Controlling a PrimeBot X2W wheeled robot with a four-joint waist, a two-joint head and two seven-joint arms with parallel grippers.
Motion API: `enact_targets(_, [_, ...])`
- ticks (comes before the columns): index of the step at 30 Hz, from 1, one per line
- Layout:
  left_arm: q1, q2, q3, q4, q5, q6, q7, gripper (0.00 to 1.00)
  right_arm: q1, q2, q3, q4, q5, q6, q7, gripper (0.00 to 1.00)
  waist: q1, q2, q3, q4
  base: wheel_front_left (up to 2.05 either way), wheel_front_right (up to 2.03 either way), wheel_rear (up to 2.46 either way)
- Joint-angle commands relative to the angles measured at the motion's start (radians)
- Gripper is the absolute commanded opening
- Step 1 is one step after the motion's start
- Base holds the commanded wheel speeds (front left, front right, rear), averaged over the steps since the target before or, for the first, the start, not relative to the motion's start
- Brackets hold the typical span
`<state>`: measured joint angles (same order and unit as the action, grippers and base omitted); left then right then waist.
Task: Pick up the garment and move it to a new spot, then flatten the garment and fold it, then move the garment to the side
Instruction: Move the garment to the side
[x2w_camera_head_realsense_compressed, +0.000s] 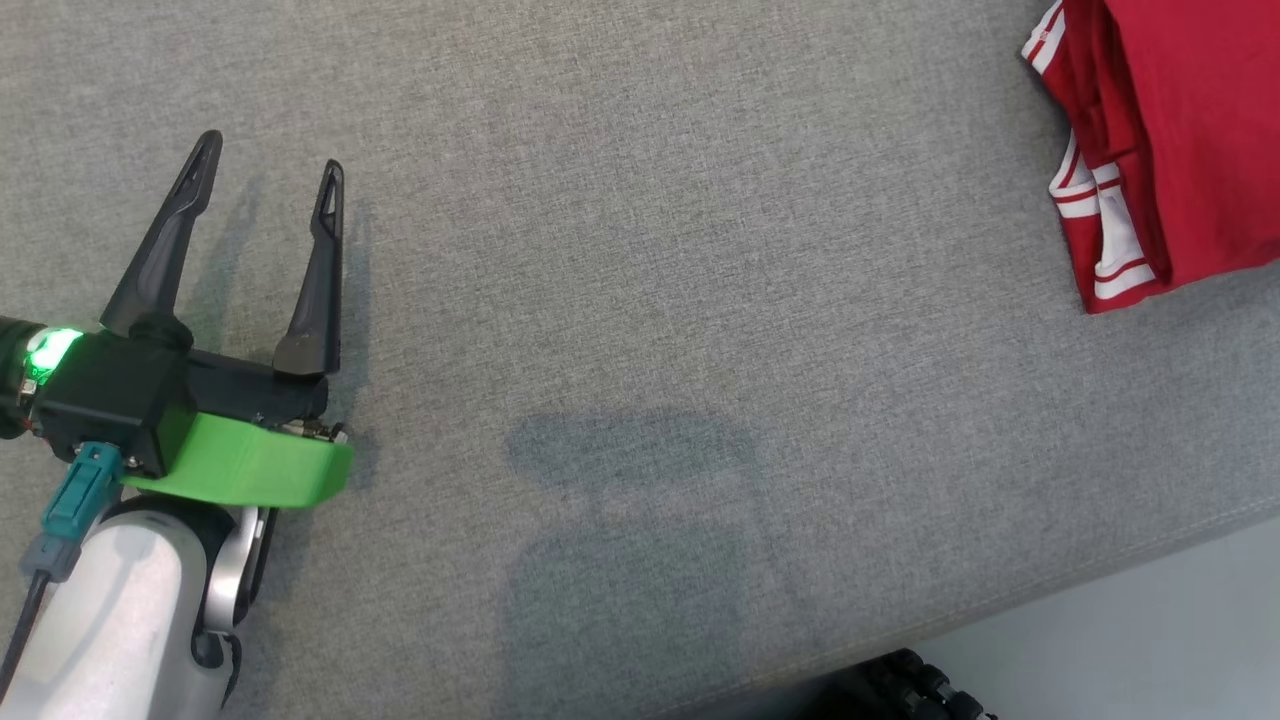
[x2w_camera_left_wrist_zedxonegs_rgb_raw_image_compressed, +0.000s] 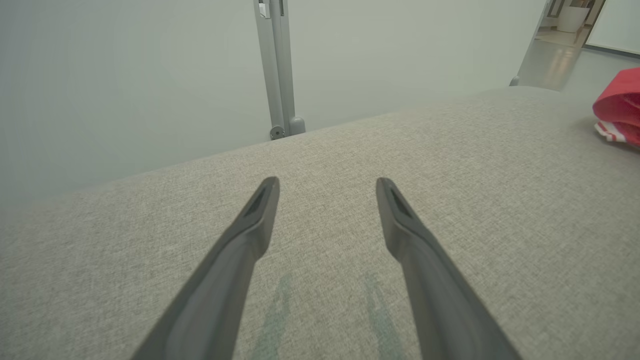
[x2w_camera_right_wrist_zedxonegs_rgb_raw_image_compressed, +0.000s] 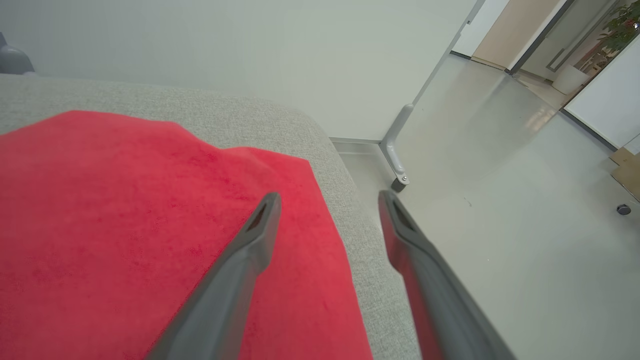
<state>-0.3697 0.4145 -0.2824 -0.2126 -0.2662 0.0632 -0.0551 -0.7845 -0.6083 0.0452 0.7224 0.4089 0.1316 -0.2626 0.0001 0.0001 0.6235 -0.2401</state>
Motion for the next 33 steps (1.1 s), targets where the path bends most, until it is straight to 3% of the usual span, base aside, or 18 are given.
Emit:
enact_targets(1, [-0.009, -0.007, 0.0, 0.009, -0.004, 0.008, -0.013, 1.0, 0.025, 0.015, -0.04, -0.016, -0.017, -0.002, -0.004, 1.0, -0.0001, -0.0001, -0.017, 0.009, 0.0, 0.0, 0.0])
enact_targets(7, [0.024, -0.027, 0.003, 0.05, -0.027, 0.018, -0.052, 1.0, 0.133, 0.12, -0.193, -0.174, -0.071, -0.002, -0.004, 1.0, -0.0001, -0.0001, -0.086, 0.027, 0.0, 0.0, 0.0])
enact_targets(12, [0.057, -0.043, 0.01, 0.08, -0.051, 0.024, -0.08, 1.0, 0.223, 0.205, -0.233, -0.313, -0.111, -0.002, -0.004, 1.0, -0.0001, -0.0001, -0.142, 0.042, 0.0, 0.0, 0.0])
enact_targets(25, [0.163, -0.085, 0.027, 0.153, -0.118, 0.042, -0.145, 1.0, 0.441, 0.423, -0.083, -0.586, -0.171, -0.002, 0.032, 1.0, -0.0001, -0.0001, -0.309, 0.153, 0.0, 0.0, 0.0])
enact_targets(33, [0.221, -0.094, 0.037, 0.193, -0.145, 0.048, -0.167, 1.0, 0.524, 0.478, -0.018, -0.615, -0.182, -0.002, 0.063, 1.0, -0.0001, -0.0001, -0.391, 0.206, 0.0, 0.0, 0.0])
